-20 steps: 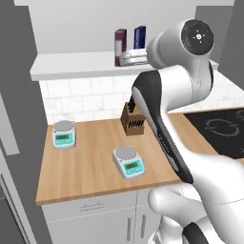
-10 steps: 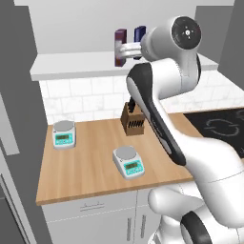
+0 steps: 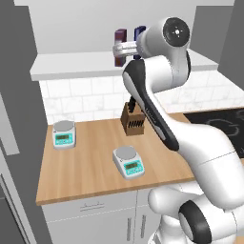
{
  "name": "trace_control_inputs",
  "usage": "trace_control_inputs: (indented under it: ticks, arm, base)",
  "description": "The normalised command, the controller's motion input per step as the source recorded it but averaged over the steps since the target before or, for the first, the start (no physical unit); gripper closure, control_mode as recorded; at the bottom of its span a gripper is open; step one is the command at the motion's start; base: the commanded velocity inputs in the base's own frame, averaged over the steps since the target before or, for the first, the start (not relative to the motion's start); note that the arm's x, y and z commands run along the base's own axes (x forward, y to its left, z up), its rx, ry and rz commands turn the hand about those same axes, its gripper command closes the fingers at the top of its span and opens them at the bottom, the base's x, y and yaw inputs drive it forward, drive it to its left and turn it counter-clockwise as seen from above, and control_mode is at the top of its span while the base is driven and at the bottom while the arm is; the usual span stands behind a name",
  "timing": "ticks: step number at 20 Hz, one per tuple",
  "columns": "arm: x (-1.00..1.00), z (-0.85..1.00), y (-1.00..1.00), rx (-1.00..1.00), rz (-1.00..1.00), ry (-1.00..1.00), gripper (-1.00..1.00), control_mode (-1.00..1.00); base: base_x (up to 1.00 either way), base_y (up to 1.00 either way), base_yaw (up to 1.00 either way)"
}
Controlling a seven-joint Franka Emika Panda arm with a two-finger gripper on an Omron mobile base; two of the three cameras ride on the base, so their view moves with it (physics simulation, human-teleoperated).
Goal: Pick the cereal and place it on the digital scale for weighing, and close the cabinet.
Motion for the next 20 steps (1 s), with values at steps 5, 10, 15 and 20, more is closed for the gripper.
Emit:
trace_control_inputs:
  ticks: [5, 10, 15, 20]
  arm:
    - [0.38, -0.13, -0.01, -0.01, 0.00, 0.00, -1.00, -1.00]
    - [0.38, -0.16, 0.00, 0.00, 0.00, 0.01, -1.00, -1.00]
    - [0.27, -0.02, 0.00, -0.02, 0.00, 0.04, -1.00, -1.00]
    - [0.24, 0.00, 0.00, -0.02, -0.01, 0.06, -1.00, -1.00]
  base:
    - [0.00, 0.00, 0.00]
    - [0.00, 0.00, 0.00]
    - [0.00, 0.00, 0.00]
    - [0.00, 0.00, 0.00]
